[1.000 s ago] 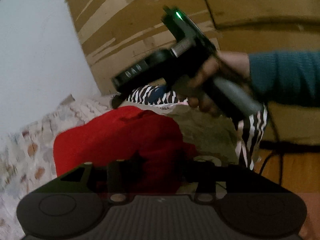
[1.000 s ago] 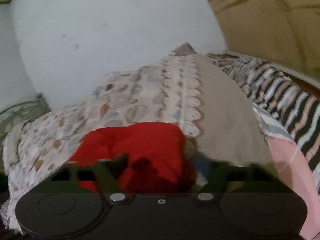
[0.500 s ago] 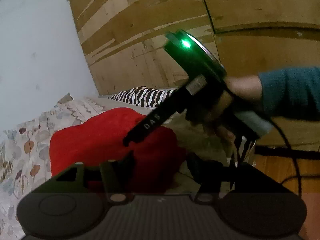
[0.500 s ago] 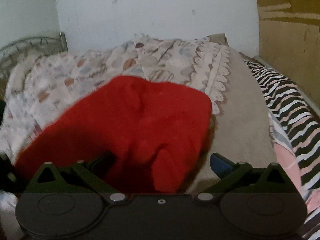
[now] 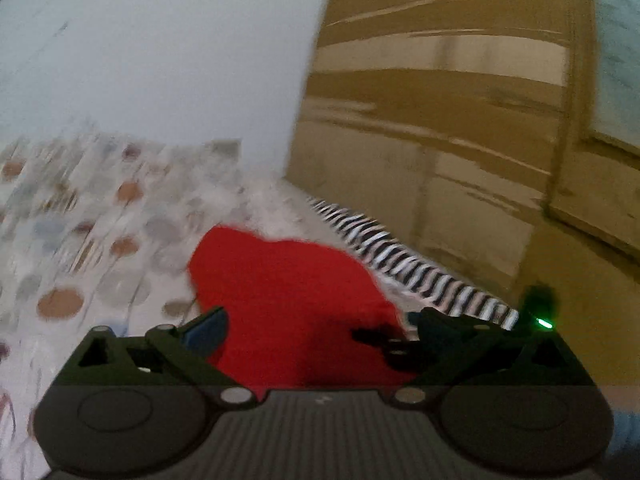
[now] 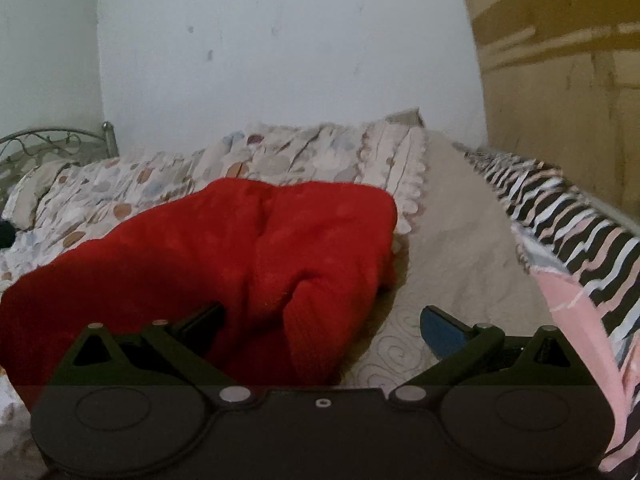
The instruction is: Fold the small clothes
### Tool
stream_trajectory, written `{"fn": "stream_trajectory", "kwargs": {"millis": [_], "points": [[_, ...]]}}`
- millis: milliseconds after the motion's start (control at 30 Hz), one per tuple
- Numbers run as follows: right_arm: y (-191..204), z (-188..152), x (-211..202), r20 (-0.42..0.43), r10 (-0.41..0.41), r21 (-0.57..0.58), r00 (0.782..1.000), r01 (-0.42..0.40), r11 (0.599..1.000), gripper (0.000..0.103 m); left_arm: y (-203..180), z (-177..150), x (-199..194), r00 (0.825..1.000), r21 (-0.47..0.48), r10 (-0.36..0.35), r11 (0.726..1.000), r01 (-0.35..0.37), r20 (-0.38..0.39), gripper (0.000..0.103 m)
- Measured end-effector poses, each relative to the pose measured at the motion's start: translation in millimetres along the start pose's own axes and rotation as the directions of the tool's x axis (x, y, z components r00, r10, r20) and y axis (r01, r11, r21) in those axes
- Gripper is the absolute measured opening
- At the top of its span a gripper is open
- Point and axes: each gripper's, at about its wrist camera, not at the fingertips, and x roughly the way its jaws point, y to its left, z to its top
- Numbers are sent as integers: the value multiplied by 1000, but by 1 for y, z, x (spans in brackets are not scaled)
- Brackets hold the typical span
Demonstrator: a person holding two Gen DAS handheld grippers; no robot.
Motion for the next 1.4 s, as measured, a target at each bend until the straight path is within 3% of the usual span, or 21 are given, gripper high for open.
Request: {"fn": "stream_trajectory", "kwargs": {"millis": [200, 367, 633, 800, 933, 1067, 1233, 1400], "points": [[-6, 2, 1, -13, 14, 51, 1000, -14, 999, 102, 42, -18, 30, 989, -186, -26, 983, -3, -149, 102], [-22, 16, 6, -86, 103, 196, 991, -84, 977, 103, 57, -42, 39, 979, -311, -61, 950, -2, -192, 103], [-25, 40, 4, -17, 89, 244, 996, -82, 966, 103, 31, -46, 48, 976, -245, -25, 969, -30, -216, 103], [-37, 54, 34, -21, 50, 287, 999, -42, 957, 102, 31, -40, 53, 976, -319, -21, 946, -51, -218, 103], [-46, 59, 65, -59, 110, 345, 992, -84, 935, 98, 31, -43, 59, 973, -299, -17, 953, -55, -232, 103], [-42, 47, 87, -123, 101, 321, 987, -57, 945, 97, 25, -44, 64, 969, -261, -1, 963, -66, -246, 103], [-61, 18, 83, -32, 150, 421, 988, -123, 899, 96, 14, -47, 65, 972, -205, 32, 975, -81, -233, 103], [-62, 17, 82, -25, 157, 423, 987, -132, 897, 96, 15, -48, 64, 972, -222, 28, 972, -81, -235, 103]]}}
